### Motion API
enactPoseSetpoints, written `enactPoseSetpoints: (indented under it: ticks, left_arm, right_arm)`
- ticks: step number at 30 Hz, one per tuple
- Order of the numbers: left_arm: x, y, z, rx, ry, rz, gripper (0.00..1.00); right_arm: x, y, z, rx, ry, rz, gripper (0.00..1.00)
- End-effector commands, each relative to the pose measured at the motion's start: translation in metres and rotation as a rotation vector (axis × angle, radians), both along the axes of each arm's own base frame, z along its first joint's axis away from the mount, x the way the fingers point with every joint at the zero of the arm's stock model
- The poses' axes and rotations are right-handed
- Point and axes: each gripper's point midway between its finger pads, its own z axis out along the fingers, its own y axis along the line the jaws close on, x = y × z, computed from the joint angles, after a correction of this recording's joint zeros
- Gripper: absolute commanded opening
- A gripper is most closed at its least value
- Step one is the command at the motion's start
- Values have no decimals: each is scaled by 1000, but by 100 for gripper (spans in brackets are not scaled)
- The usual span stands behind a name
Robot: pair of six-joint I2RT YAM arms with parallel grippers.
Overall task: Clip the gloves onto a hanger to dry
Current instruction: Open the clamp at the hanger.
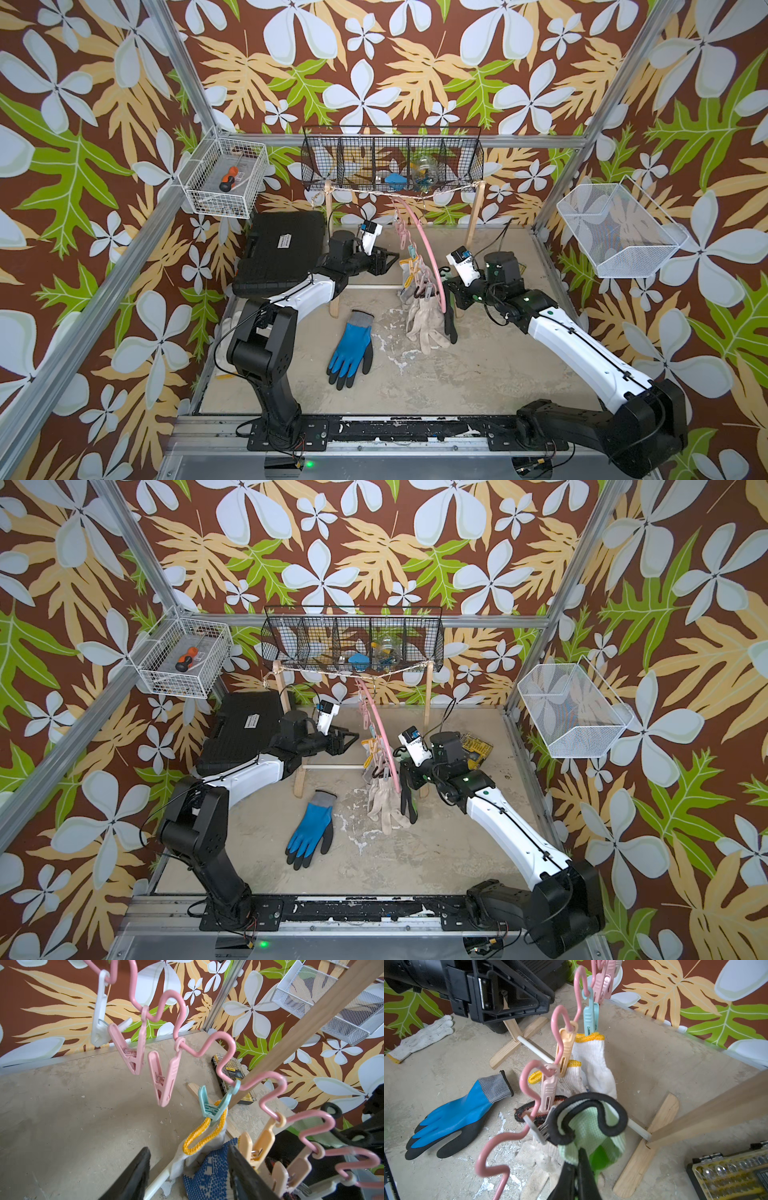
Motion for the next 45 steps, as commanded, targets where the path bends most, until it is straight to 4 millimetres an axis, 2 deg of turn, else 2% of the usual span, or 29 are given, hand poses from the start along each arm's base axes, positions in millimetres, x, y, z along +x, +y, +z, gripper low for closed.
enactPoseSetpoints:
  ticks: [1, 5, 11, 21, 26, 28, 32, 38, 45]
  left_arm:
    - [7, -9, 12, -42, -76, -20, 61]
    - [18, -16, 14, -61, -116, -25, 61]
    - [31, -22, 15, -80, -153, -17, 59]
    - [58, -29, 14, -107, -184, -3, 58]
    - [70, -26, 3, -109, -152, -14, 57]
    - [72, -23, 7, -140, -160, -24, 57]
    - [75, -30, 5, -114, -146, -90, 56]
    - [69, -40, 6, -122, -148, -178, 53]
    - [72, -42, 5, -107, -140, -188, 47]
  right_arm:
    - [17, 2, 13, -17, -102, 0, 0]
    - [30, -8, 9, -77, -139, -52, 0]
    - [43, -11, 4, -122, -174, -74, 0]
    - [54, -1, 10, -96, -227, -45, 0]
    - [58, -1, -1, -112, -204, -41, 0]
    - [58, -1, -2, -103, -203, -38, 0]
    - [61, 0, -3, -94, -203, -34, 0]
    - [63, -1, -5, -81, -196, -29, 0]
    - [65, -1, -6, -81, -193, -30, 0]
